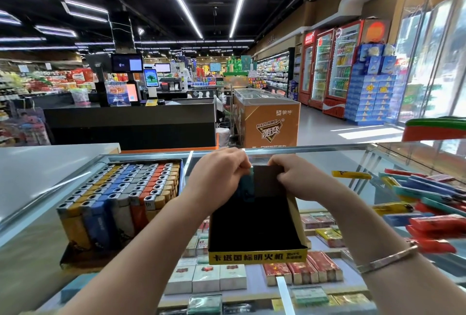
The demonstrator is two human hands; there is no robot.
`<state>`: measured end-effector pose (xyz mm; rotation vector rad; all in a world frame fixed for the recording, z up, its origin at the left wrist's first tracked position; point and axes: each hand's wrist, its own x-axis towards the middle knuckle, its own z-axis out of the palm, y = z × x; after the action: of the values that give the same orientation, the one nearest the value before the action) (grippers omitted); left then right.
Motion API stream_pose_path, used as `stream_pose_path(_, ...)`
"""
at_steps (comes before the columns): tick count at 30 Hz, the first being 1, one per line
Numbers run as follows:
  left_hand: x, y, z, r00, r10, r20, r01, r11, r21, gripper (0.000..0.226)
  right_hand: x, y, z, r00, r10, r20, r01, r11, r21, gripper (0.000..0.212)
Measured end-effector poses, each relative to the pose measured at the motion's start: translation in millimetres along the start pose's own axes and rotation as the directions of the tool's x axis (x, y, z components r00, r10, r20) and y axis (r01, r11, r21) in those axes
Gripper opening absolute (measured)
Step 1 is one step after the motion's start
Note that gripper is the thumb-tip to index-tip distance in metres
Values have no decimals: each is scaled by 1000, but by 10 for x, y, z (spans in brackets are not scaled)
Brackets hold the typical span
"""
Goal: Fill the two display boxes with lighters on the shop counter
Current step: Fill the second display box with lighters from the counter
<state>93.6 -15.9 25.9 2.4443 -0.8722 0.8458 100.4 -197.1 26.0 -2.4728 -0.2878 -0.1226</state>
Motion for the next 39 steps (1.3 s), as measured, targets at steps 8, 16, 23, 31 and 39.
stream_pose_path(8, -54, -70, 31, 981, -117, 157, 121, 992, -19, 28, -15, -15, 6, 999, -26, -23, 26, 1000, -5, 30)
stream_pose_path(16, -148, -101, 115, 941, -194, 278, 273, 921, -280, 51, -10, 66, -10, 980, -6, -197, 4, 1000, -13, 33)
stream_pose_path(23, -150, -135, 175, 824, -448, 346, 562, 722, -404, 29, 3, 133, -49, 946, 35, -322, -51, 998, -40, 30)
stream_pose_path(31, -196, -8, 261, 863, -412, 292, 503, 754, -423, 13, -125, 199, -89, 899, 72, -433, -100, 994, -42, 5)
stream_pose_path(39, -227, 228, 268, 819, -305, 486, 565, 576, -591, 43, -751, 442, -615, 908, 211, -363, -348, 862, -370, 14)
